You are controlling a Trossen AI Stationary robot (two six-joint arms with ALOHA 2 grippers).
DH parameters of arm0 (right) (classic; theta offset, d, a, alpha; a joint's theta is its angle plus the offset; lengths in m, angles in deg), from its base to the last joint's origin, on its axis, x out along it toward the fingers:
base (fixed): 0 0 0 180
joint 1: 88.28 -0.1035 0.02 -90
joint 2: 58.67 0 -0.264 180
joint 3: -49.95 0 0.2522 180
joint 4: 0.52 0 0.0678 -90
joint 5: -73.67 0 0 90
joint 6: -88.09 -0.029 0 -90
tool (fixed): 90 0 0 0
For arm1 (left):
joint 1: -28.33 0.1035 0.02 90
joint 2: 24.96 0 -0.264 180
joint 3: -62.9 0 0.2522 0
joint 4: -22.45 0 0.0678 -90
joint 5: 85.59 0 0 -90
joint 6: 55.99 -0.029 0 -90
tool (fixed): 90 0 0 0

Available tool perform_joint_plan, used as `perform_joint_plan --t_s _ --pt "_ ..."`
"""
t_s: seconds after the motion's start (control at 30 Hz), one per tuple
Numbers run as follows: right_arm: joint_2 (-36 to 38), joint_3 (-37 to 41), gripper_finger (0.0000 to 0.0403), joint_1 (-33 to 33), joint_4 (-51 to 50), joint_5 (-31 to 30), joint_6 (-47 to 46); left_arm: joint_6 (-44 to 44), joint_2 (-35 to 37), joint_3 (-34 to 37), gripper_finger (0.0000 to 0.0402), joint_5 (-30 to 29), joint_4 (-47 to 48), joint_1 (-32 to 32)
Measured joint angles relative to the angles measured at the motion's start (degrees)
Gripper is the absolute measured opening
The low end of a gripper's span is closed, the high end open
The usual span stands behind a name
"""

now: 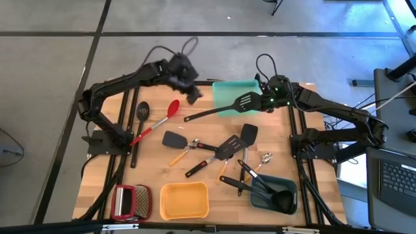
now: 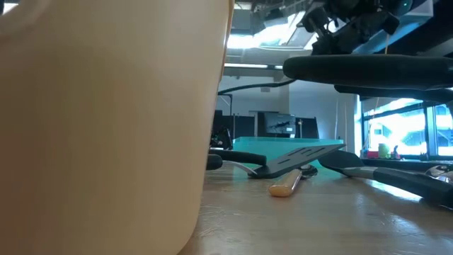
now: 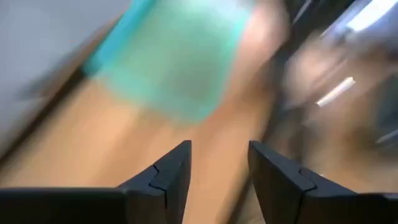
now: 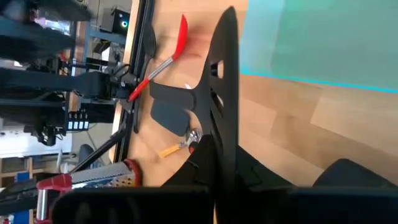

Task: Pick & Place Kitchen Items
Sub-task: Put the black spatula into the green bin

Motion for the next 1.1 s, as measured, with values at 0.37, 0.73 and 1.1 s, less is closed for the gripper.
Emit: perform_joint_plan --t_s 0.37,0.73,1.1 --pt "-0.4 0.0 0.0005 5.5 -0.5 5.3 1.9 -19.8 0.1 0.0 0.0151 -10.1 4.0 -10.8" --pt "-0.4 0.0 0.0005 7.1 -0.1 4.8 3.0 -16.8 -0.3 7.6 0.0155 -13.0 -4.6 -12.4" --pt "-0.4 0.0 0.0005 6.9 2.0 5.5 2.9 -12.3 -0.3 13.1 0.0188 -13.0 -13.2 -11.1"
